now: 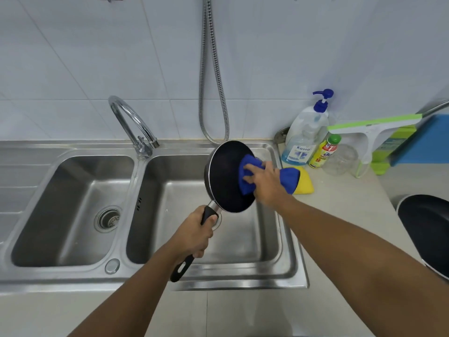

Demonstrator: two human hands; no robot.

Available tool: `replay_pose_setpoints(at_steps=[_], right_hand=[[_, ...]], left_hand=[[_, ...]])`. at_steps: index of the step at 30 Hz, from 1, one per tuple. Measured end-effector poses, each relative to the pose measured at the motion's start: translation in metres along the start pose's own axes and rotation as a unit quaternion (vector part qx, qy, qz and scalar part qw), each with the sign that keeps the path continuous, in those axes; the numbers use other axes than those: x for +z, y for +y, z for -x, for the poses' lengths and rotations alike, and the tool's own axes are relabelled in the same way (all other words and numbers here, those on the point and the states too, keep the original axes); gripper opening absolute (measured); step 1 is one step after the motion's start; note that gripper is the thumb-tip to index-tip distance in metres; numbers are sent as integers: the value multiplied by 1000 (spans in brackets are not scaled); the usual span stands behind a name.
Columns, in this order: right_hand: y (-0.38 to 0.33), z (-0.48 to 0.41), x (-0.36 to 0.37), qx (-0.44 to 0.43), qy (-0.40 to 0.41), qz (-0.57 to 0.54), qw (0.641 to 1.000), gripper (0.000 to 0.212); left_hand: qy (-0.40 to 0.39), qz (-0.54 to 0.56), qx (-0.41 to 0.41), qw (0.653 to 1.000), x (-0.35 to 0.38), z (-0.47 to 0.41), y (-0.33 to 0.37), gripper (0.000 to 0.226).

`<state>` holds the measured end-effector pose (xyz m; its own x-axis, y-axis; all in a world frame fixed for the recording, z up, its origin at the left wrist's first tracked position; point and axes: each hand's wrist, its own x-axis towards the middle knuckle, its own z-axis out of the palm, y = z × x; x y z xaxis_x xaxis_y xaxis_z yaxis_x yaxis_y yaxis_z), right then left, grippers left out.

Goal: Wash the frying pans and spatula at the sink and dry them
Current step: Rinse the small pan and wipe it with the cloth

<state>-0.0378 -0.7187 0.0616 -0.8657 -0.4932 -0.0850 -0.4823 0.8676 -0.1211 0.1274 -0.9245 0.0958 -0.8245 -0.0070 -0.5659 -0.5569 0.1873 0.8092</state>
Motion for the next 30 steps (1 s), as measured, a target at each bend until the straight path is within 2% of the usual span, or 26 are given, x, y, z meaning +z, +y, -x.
replay_pose_setpoints(at_steps=[2,4,6,9,11,13,16,17,18,19,21,23,25,27,28,30], right_hand=[[-10,-8,-11,35,88,-63,993,59],[-28,-17,-13,91,163,-208,960,66],[-55,-22,-15,137,161,-372,904,69],[-92,-15,-14,105,118,-521,839,59],[-99,-8,-9,56,110,-537,835,50],[-97,-11,-4,54,133,-523,840,47],[-94,-24,-9,156,171,-529,817,66],[-97,-22,-9,157,180,-522,819,71],[-101,-16,-10,128,180,-502,836,74],[-102,-9,-6,64,174,-480,858,74],[-98,9,7,-100,137,-399,901,61],[-78,17,11,-200,101,-276,935,73],[-61,8,4,-202,121,-180,955,90],[-57,-2,-8,-134,141,-174,965,95],[-59,-4,-11,-127,143,-175,966,97],[-62,-2,-8,-187,129,-159,961,98]], left_hand=[[-9,-10,-4,1000,5,2,0,11],[-7,-21,3,1000,10,1,5,11],[-1,-49,17,999,13,-3,12,12],[2,-79,22,997,10,-8,16,12],[3,-85,17,996,6,-8,13,12],[-2,-93,14,996,2,-6,8,11],[-15,-83,10,996,4,-2,7,14],[-17,-81,11,997,4,-2,8,14],[-16,-80,12,997,3,-3,7,13],[-11,-80,14,997,0,-3,6,12],[7,-80,23,997,-8,-4,2,8],[14,-75,28,997,-14,-3,-3,5],[11,-80,31,996,-16,-1,-5,5],[5,-83,37,996,-14,2,-4,7],[3,-84,42,996,-13,2,-2,8],[14,-74,47,996,-14,2,-1,11]])
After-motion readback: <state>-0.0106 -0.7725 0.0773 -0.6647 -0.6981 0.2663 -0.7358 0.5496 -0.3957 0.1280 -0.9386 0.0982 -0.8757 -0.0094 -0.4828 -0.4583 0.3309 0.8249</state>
